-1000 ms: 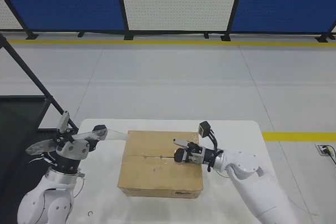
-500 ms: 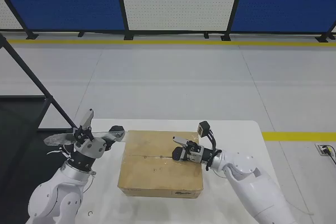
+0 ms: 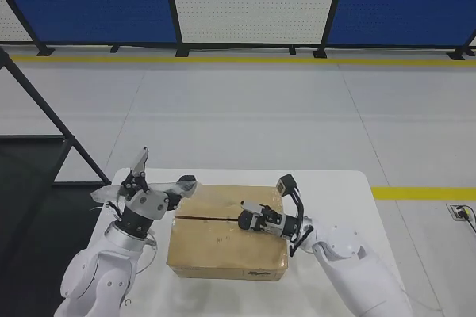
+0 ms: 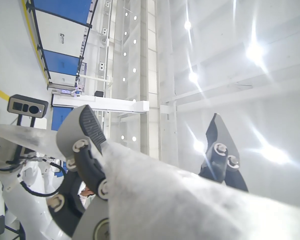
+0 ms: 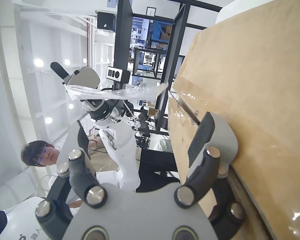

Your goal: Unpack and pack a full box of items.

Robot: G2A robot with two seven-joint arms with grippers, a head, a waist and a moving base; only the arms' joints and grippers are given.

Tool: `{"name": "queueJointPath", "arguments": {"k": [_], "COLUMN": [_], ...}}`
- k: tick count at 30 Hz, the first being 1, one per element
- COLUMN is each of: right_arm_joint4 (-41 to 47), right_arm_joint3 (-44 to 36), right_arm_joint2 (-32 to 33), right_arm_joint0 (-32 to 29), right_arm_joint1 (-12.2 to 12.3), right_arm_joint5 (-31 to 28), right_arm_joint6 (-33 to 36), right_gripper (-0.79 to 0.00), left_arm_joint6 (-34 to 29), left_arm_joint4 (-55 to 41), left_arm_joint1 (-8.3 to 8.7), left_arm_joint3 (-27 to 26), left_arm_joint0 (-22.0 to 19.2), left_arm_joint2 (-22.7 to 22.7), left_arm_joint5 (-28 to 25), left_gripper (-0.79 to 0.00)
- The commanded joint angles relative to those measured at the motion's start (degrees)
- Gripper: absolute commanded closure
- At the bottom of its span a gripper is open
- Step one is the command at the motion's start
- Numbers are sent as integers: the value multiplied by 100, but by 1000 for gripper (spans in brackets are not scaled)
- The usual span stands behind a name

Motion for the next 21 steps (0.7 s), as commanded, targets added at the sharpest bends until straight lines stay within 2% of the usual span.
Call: {"name": "queueJointPath", "arguments": {"k": [1, 6, 12, 13, 15, 17, 19, 21], "right_arm_joint4": [-9, -127, -121, -101, -67, -46, -41, -50], "right_arm_joint3": [17, 2, -25, -36, -61, -77, -94, -105], "right_arm_joint2": [19, 31, 54, 60, 73, 92, 111, 121], "right_arm_joint0": [-14, -51, -85, -96, -116, -130, -144, -155], "right_arm_joint1": [-4, -23, -31, -31, -29, -26, -24, -23], "right_arm_joint5": [-92, -313, -482, -514, -569, -587, -601, -609], "right_arm_joint6": [-61, -267, -168, -135, -37, 29, 46, 58], "right_gripper": [-785, -785, -770, -733, -529, -409, -345, -320], "left_arm_joint6": [72, 325, 597, 637, 702, 745, 781, 798], "left_arm_joint4": [-211, -501, -856, -894, -920, -926, -979, -1023], "left_arm_joint1": [-13, -28, -51, -56, -60, -64, -68, -70], "left_arm_joint3": [27, 17, 35, 44, 54, 63, 70, 61], "left_arm_joint0": [1, -20, -56, -64, -89, -105, -108, -118], "left_arm_joint2": [34, 31, 20, 26, 38, 56, 72, 65], "left_arm_joint5": [109, 335, 477, 482, 514, 542, 606, 646], "left_gripper": [-785, -785, -785, -785, -785, -785, -785, -785]}}
